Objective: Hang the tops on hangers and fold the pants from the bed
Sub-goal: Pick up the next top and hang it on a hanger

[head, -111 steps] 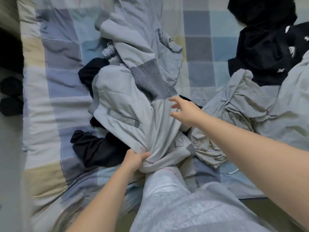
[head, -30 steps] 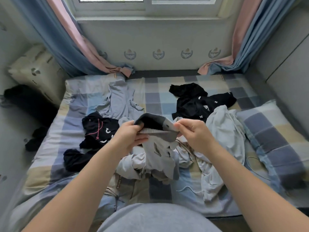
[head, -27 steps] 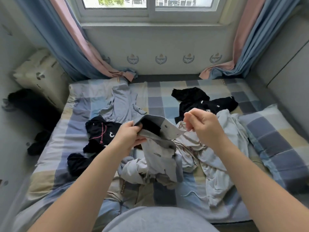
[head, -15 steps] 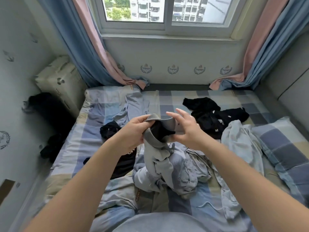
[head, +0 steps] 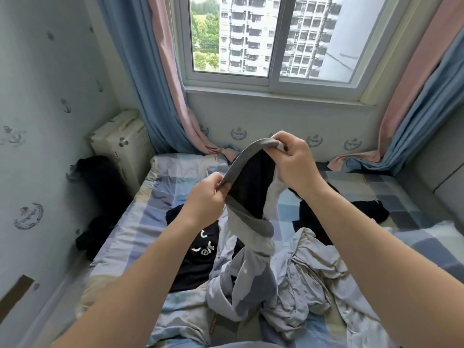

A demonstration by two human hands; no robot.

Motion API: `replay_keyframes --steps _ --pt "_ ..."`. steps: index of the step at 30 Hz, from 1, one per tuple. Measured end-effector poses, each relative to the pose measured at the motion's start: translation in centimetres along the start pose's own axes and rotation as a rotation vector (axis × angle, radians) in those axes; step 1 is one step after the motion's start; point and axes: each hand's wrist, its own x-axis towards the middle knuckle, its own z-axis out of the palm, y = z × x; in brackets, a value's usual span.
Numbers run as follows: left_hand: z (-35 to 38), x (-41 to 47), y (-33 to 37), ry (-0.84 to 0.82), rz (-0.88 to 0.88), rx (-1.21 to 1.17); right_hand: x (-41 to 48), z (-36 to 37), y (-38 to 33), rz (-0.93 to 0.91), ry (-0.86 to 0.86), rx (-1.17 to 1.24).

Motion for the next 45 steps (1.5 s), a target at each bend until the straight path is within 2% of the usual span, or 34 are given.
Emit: replay_keyframes --steps 5,7,11,15,20,22,25,27,32,34,37,40,45 --pt "-0.1 2.0 4.9 0.099 0.062 -0.068 4.2 -2.6 -5.8 -0.143 0.145 -0.083" --pt "-1.2 3.5 7.6 0.156 0.104 -0.022 5.6 -3.9 -8.3 -0.21 0.193 -0.12" --pt "-5.4 7.2 13.2 0.259 0.171 0.09 8.6 -7.3 -13.3 -0.323 0.298 -0.268" --pt "-10.3 10.1 19.0 0.367 0.25 0.169 11.5 -10.9 -18.0 -0.376 0.384 -0.263" --pt "-14.2 12.4 25.4 0.543 0.261 0.19 14.5 -13.8 -24.2 -0.509 0.476 -0.322" --pt "-15.4 12.8 27.2 0.569 0.251 0.072 15.5 -14.7 -26.1 -0.541 0.492 -0.324" --pt "-17.1 12.7 29.2 0.471 0.196 -0.333 16.4 -15.7 -28.0 -0.576 0.515 -0.385" --pt "-17.6 12.3 29.9 0.443 0.175 -0.469 16.5 -16.2 -28.7 -0.579 0.527 -0.406" --pt "-16.8 11.2 28.8 0.449 0.283 -0.402 15.9 -16.9 -28.3 -0.567 0.533 -0.392" --pt "-16.3 10.2 27.1 0.406 0.404 -0.22 15.5 -17.1 -27.4 -0.524 0.533 -0.392" --pt "-15.2 8.9 23.9 0.217 0.495 0.074 14.9 -16.6 -25.4 -0.455 0.476 -0.43" --pt "-12.8 8.8 20.0 0.114 0.36 0.205 14.1 -15.0 -22.6 -0.436 0.397 -0.482" --pt "-5.9 7.2 10.8 0.039 0.067 0.165 11.9 -11.4 -15.4 -0.281 0.294 -0.475"
